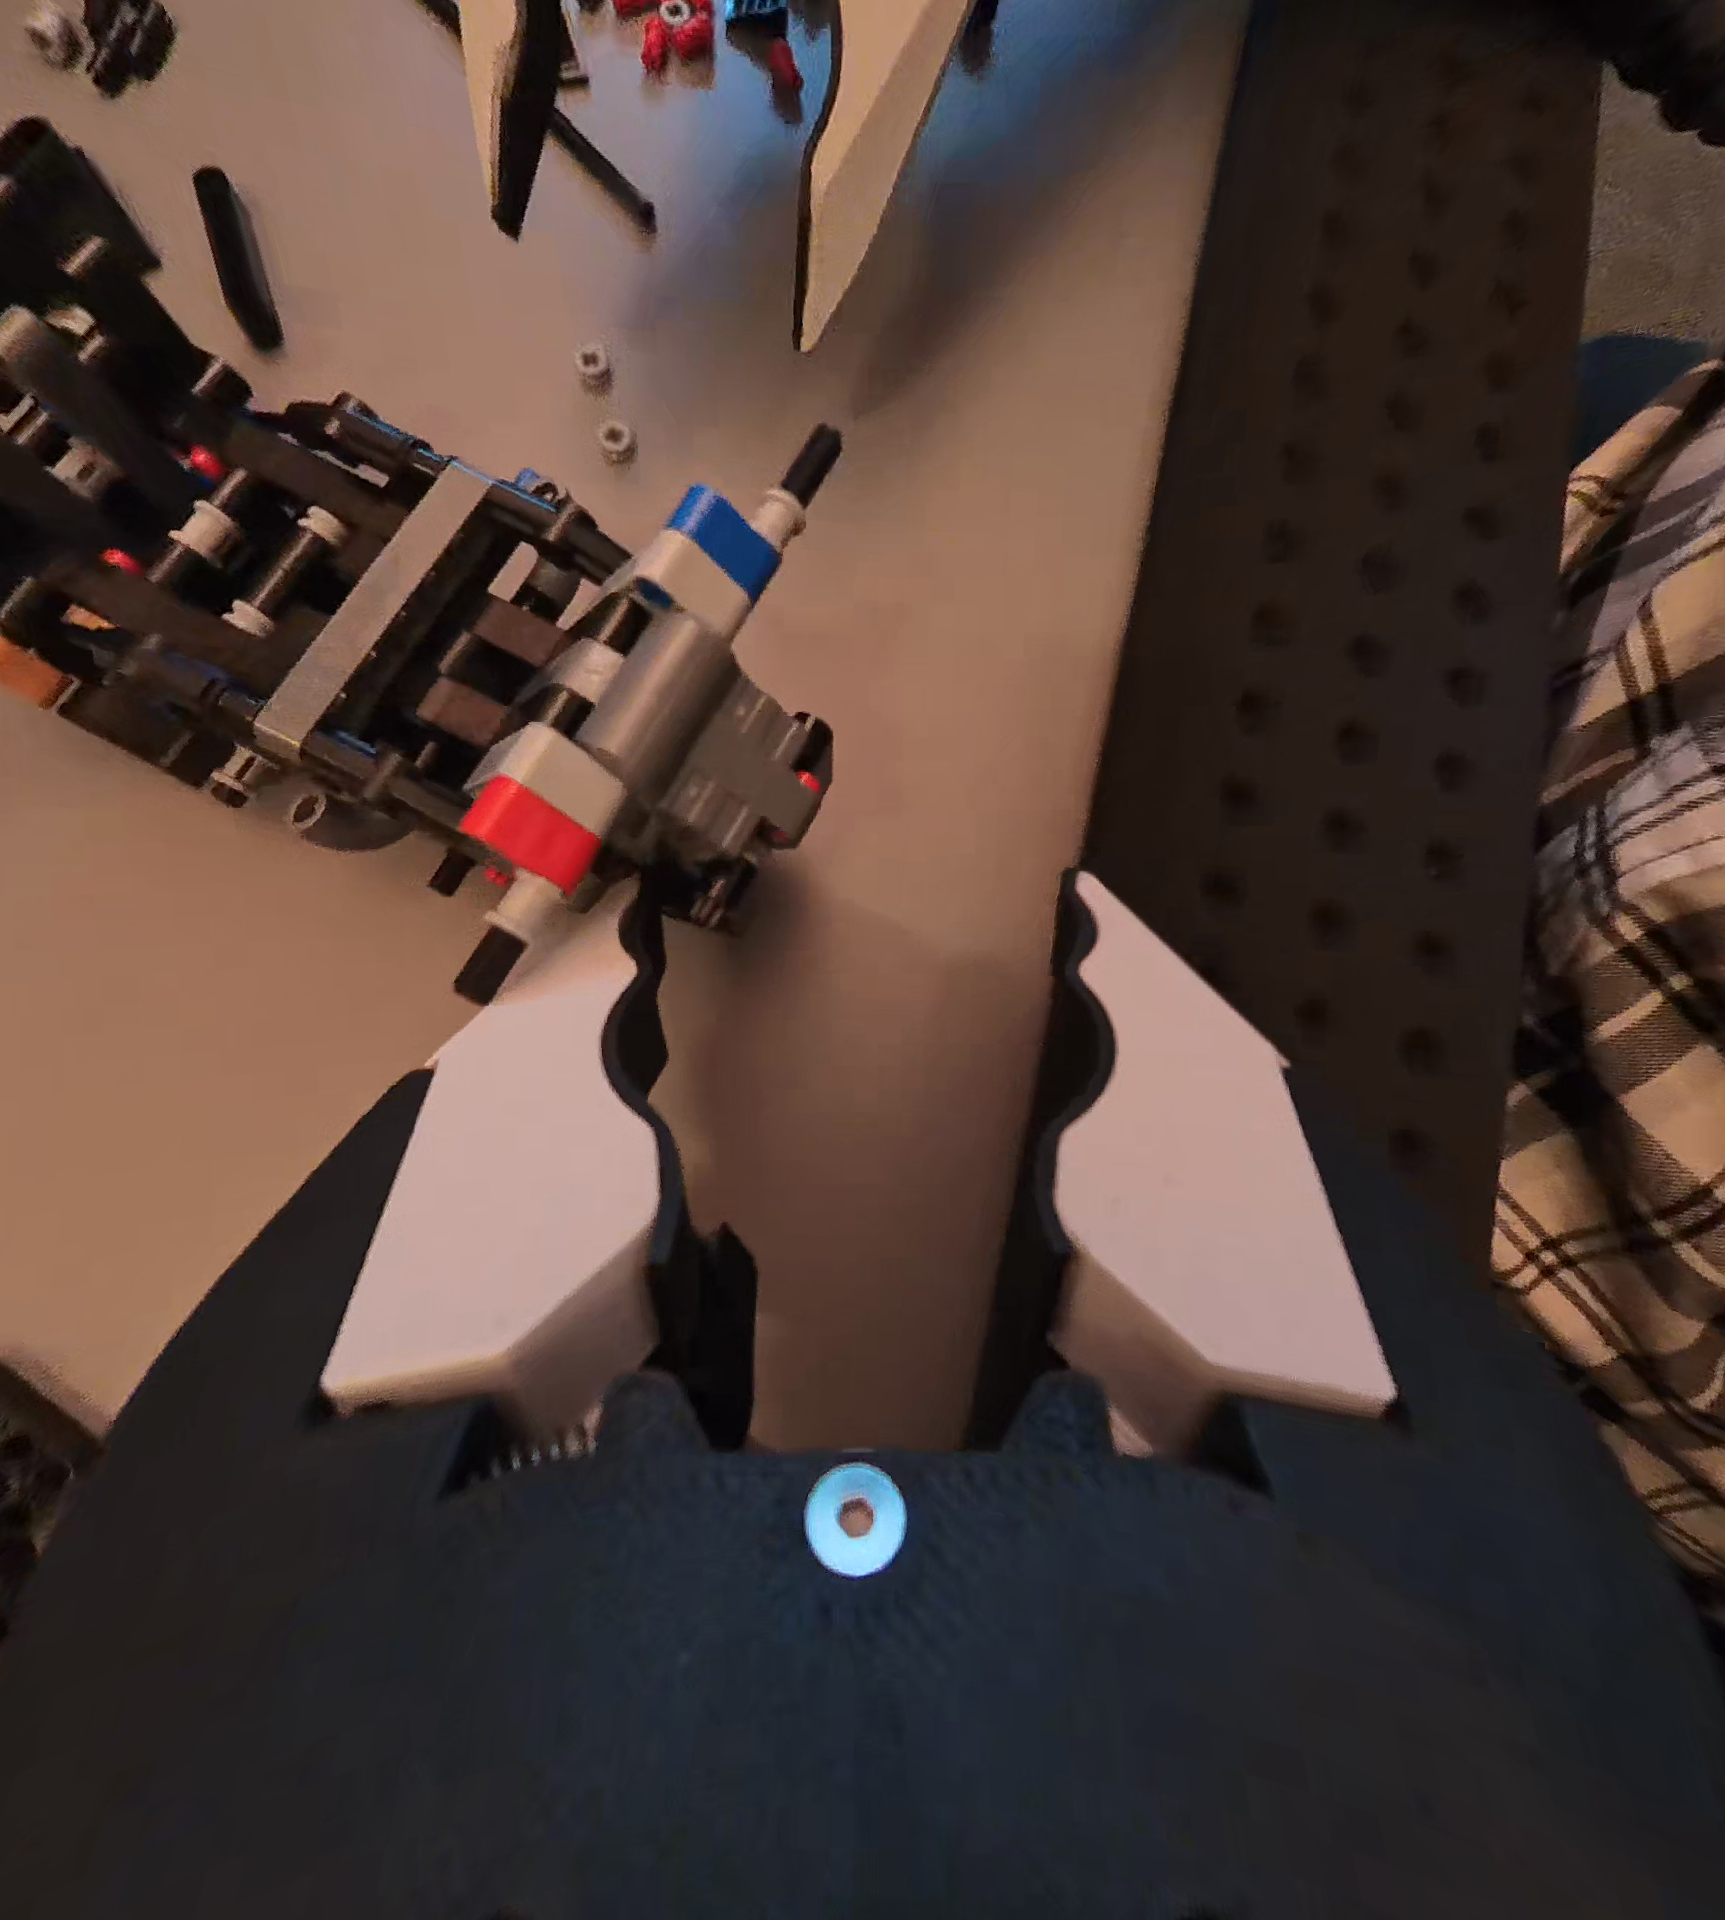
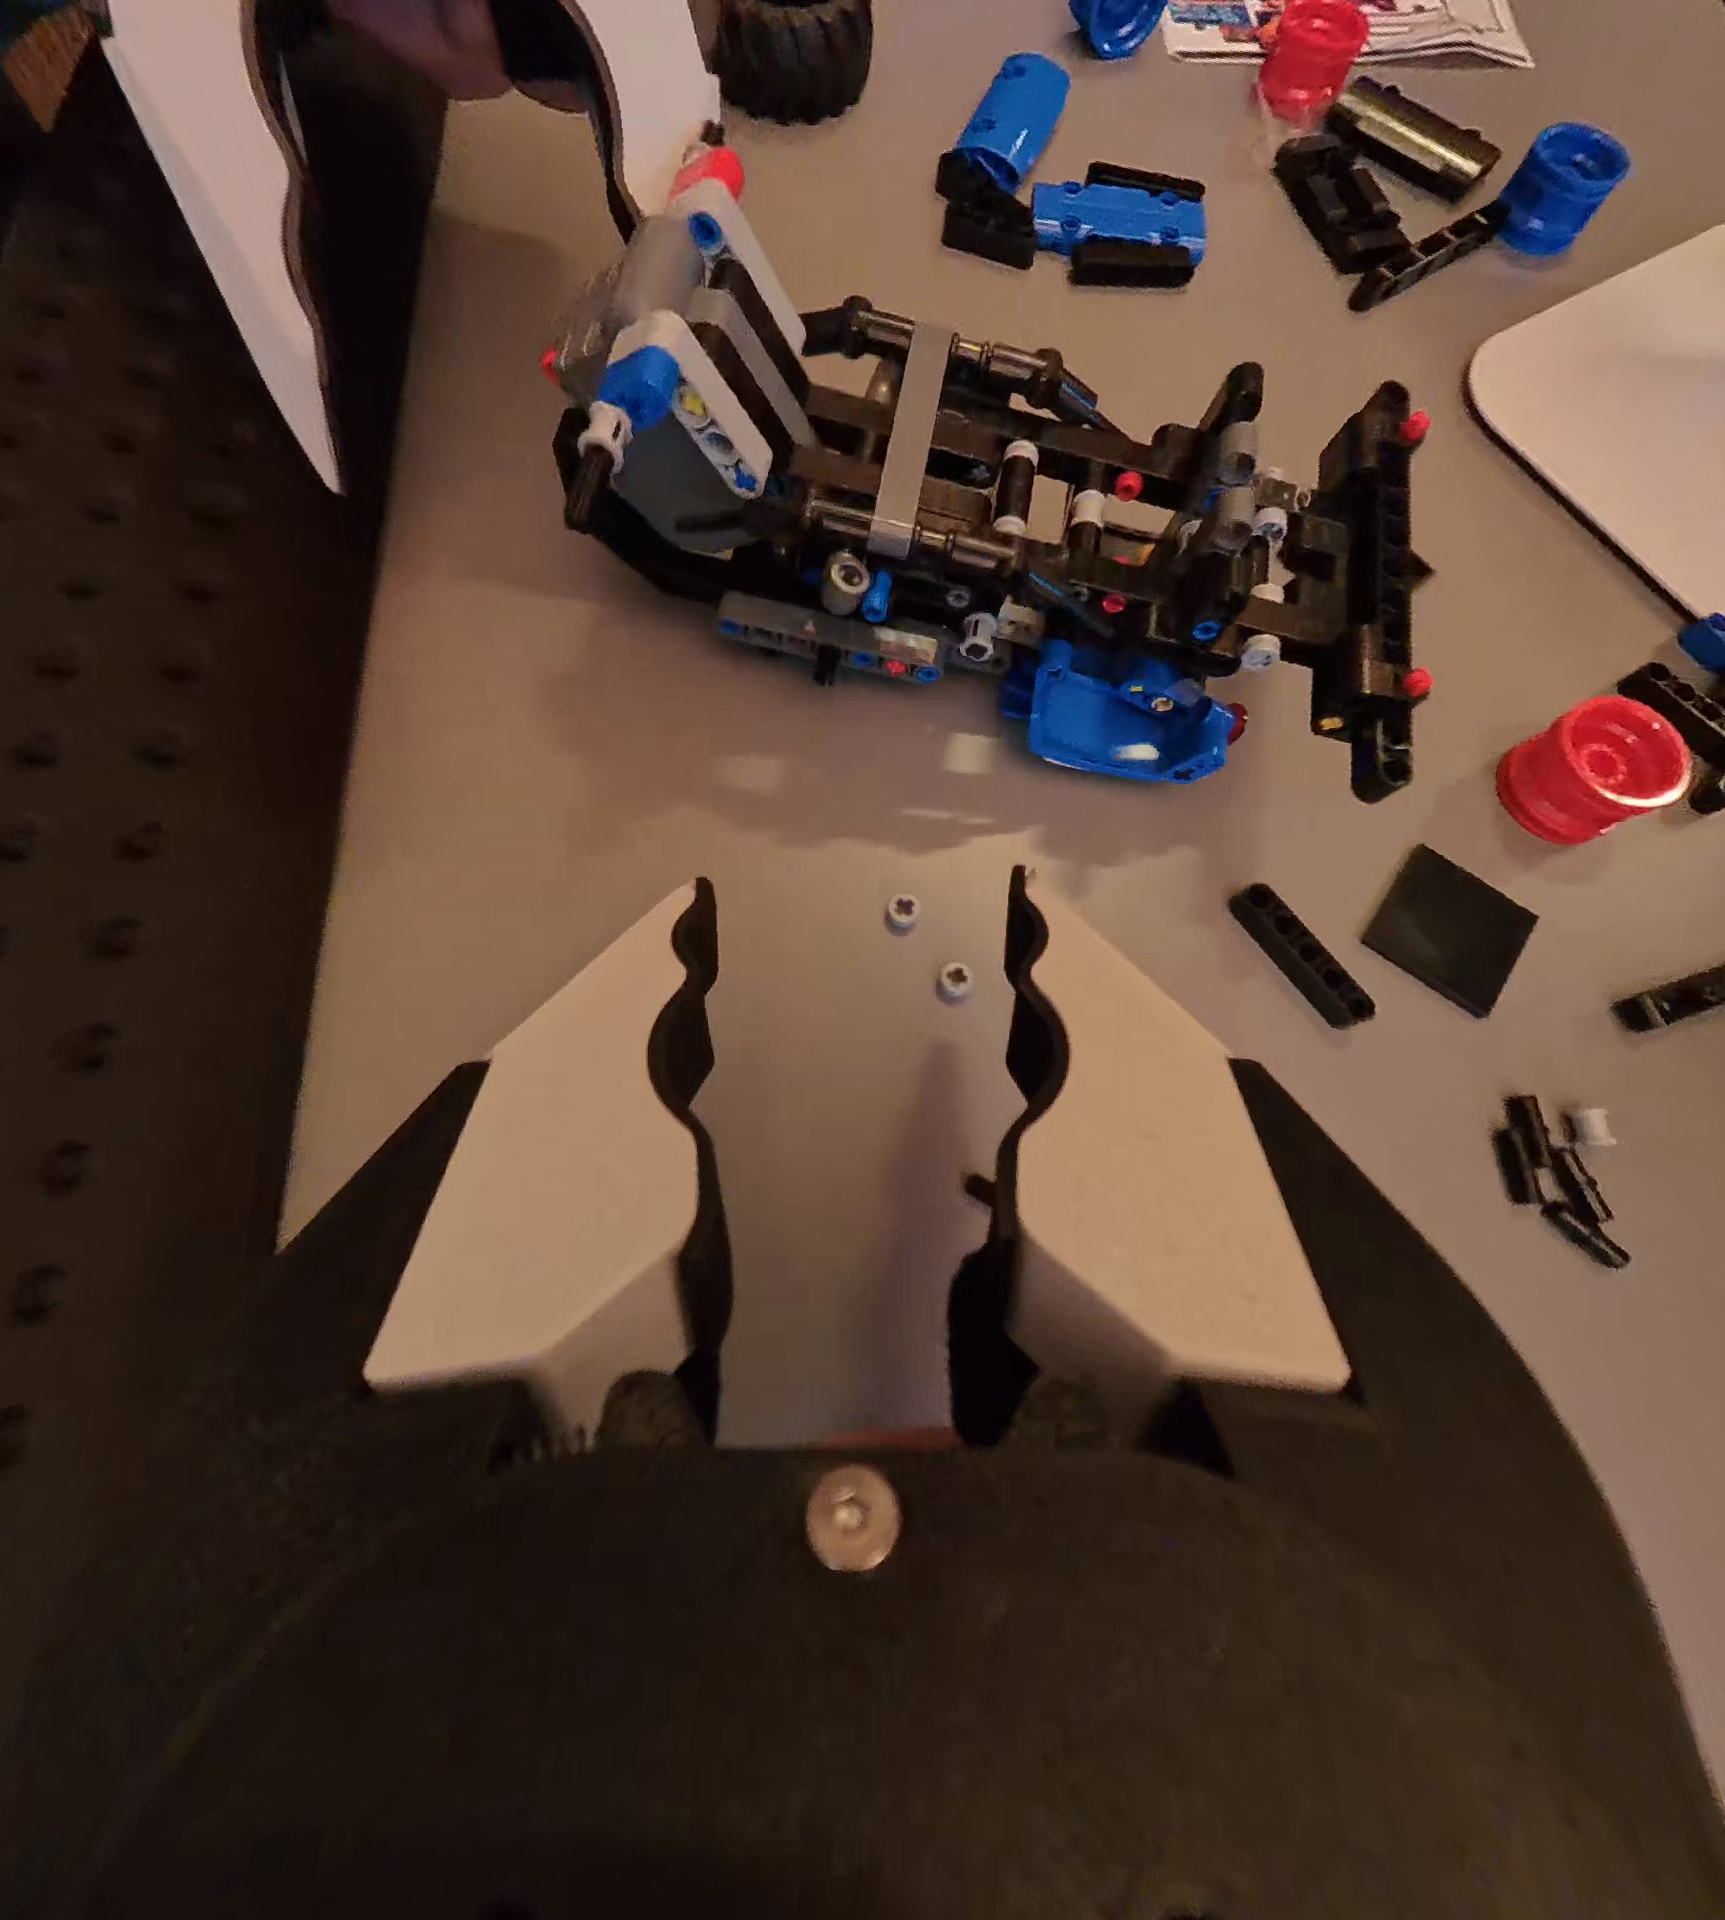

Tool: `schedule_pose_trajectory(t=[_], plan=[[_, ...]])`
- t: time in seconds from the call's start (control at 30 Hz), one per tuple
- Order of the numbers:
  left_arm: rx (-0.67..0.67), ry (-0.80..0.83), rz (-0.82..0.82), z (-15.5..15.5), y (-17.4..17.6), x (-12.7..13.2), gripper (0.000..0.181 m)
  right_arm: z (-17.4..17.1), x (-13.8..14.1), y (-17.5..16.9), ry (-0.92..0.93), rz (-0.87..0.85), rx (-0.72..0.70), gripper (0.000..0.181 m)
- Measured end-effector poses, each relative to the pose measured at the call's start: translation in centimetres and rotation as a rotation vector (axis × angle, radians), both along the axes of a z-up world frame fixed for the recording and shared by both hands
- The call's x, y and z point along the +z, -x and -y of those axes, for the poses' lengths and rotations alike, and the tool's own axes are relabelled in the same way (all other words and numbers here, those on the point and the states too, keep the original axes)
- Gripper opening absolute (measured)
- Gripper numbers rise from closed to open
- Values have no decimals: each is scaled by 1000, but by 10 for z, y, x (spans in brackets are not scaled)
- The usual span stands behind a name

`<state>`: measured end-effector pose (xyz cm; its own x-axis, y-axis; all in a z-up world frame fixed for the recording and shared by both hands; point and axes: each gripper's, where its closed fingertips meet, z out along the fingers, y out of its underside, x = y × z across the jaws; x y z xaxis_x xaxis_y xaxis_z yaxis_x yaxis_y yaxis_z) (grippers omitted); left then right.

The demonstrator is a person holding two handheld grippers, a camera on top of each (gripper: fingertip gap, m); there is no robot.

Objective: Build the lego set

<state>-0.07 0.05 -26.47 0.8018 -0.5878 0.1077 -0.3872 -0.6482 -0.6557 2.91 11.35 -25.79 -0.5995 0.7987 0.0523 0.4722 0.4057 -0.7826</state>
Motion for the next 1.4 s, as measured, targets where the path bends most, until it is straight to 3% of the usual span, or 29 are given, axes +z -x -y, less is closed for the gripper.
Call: schedule_pose_trajectory(t=[0.2, 0.4, 0.67, 1.07, 1.2, 1.3, 1.4], plan=[[-30, -3, 34, -11, -18, 2, 74, 1, -9, 1, 24, 57, -13, 55], [-54, -21, 46, -17, -38, 2, 75, -2, -11, 21, 50, 66, -121, 43], [-56, -52, 41, -23, -49, 0, 75, -6, -11, 42, 24, 123, -172, 48], [-71, -56, 27, -24, -58, 1, 83, -6, -9, 61, -265, 229, 123, 46], [-69, -125, -17, -14, -31, 24, 78, -21, 3, 59, -319, 212, 73, 50], [52, -237, -70, -24, 22, 56, 72, -30, 14, 47, -293, 192, 5, 52], [145, -216, -131, -35, 79, 54, 75, -36, 19, 28, -257, 191, -63, 52]])
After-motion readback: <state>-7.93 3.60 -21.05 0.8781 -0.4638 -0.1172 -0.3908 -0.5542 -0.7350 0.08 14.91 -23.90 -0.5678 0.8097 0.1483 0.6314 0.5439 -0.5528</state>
